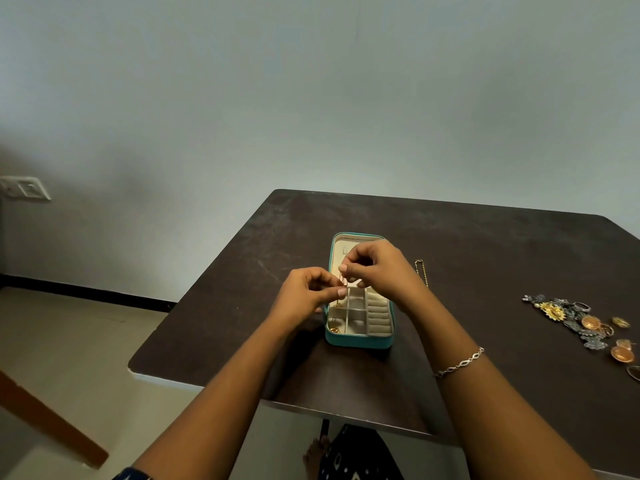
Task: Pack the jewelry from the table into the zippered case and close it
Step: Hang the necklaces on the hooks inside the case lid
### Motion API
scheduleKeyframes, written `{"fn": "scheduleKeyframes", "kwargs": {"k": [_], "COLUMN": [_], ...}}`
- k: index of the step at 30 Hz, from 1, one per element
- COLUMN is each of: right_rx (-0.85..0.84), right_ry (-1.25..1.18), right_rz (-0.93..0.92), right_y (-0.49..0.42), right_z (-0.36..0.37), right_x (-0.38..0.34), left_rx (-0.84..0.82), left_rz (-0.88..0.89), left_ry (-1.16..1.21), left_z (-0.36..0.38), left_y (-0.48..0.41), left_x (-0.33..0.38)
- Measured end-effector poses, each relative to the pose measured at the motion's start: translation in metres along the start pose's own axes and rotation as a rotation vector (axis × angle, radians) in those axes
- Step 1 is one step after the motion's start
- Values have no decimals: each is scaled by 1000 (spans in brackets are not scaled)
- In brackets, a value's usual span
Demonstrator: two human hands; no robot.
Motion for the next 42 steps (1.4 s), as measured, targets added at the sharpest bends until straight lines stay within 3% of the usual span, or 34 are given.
{"fn": "scheduleKeyframes", "kwargs": {"k": [8,15,30,42], "right_rx": [-17,-23,25,199], "right_ry": [-504,-638,-511,-428], "right_rz": [139,292,332,58], "right_y": [6,12,18,-5], "right_z": [-4,-4,-25,-90], "right_x": [7,26,53,-5], "left_rx": [-36,6,103,18], "left_rz": [-31,0,-61,-63], "left_ry": [-36,51,243,142], "left_z": [2,-10,-23,-7], "left_y": [2,1,6,5], "left_x": [2,18,29,18]}}
Point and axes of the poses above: each hand's wrist, its own y-axis away from the middle knuckle, its own z-axis out of the palm, x = y × z, the point moved 8 cm from there along -y, towards the middle knuckle, and after that the axes turned 4 degrees about x, right-handed, at the moved point
